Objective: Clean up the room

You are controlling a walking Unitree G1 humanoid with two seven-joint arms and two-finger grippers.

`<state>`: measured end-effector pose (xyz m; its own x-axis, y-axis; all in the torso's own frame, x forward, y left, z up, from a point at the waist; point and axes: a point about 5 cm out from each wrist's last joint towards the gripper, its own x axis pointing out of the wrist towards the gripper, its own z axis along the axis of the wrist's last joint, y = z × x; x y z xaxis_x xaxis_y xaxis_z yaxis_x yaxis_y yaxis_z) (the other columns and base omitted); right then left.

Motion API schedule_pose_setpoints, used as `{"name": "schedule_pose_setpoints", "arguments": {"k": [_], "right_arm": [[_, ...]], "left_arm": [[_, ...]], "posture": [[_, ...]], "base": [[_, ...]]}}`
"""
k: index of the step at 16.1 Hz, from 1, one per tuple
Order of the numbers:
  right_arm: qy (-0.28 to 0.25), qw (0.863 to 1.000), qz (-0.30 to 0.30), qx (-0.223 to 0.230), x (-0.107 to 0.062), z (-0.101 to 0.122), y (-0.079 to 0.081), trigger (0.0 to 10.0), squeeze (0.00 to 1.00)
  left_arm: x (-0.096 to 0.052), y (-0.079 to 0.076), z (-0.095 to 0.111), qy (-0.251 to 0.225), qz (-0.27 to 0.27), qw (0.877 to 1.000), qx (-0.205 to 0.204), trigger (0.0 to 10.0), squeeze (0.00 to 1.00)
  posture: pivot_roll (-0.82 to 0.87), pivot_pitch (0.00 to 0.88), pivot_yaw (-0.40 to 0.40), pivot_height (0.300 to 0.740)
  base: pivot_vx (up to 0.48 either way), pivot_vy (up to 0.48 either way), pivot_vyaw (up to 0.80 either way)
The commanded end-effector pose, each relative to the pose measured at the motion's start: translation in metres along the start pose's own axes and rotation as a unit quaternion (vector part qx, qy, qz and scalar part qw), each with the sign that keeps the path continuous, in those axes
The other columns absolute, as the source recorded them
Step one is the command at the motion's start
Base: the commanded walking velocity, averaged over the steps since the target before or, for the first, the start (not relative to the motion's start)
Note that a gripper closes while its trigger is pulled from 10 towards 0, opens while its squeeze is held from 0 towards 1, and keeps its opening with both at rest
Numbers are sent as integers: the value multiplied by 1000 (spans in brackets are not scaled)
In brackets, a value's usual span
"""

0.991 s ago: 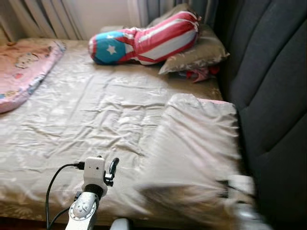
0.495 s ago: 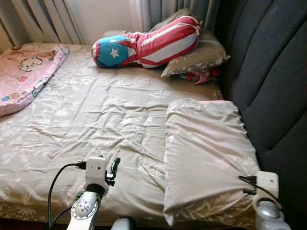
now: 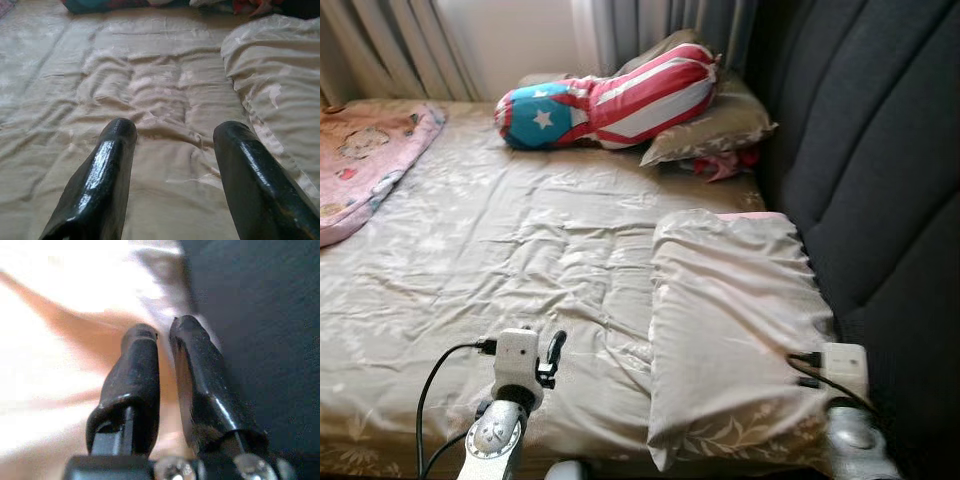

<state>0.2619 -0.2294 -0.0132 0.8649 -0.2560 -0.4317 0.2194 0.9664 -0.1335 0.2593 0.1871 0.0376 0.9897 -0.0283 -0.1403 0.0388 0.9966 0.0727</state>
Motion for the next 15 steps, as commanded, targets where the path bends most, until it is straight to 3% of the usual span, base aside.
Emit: {"name": "schedule_pose_setpoints", "arguments": {"k": [1, 3, 5, 9, 12, 15], "right_arm": [[-20, 999, 29, 13, -1, 4, 8, 10000, 0], [4, 999, 45, -10, -5, -7, 21, 10000, 0], [32, 996, 82, -1, -11, -21, 36, 10000, 0], [79, 990, 117, -21, -26, -48, 53, 10000, 0], [125, 988, 93, -18, -33, -66, 44, 10000, 0], [146, 987, 60, 19, -36, -74, 31, 10000, 0]], "left_arm": [[1, 3, -5, 12, 10, 1000, -10, 10000, 0], [-1, 10, -14, 32, 37, 998, -41, 10000, 0], [-3, 17, -29, 64, 59, 993, -73, 10000, 0], [-16, 24, -63, 147, 76, 983, -78, 10000, 0], [-25, 21, -84, 209, 67, 974, -63, 10000, 0], [-37, 18, -103, 272, 68, 958, -53, 10000, 0]], "posture": [[12, 9, -54, 665], [18, 8, -52, 685], [23, 0, -45, 715], [26, 0, -42, 740], [31, 0, -48, 740], [23, 0, -42, 740]], "base": [[0, 0, 0], [0, 0, 0], [0, 0, 0], [0, 0, 0], [0, 0, 0], [0, 0, 0]]}}
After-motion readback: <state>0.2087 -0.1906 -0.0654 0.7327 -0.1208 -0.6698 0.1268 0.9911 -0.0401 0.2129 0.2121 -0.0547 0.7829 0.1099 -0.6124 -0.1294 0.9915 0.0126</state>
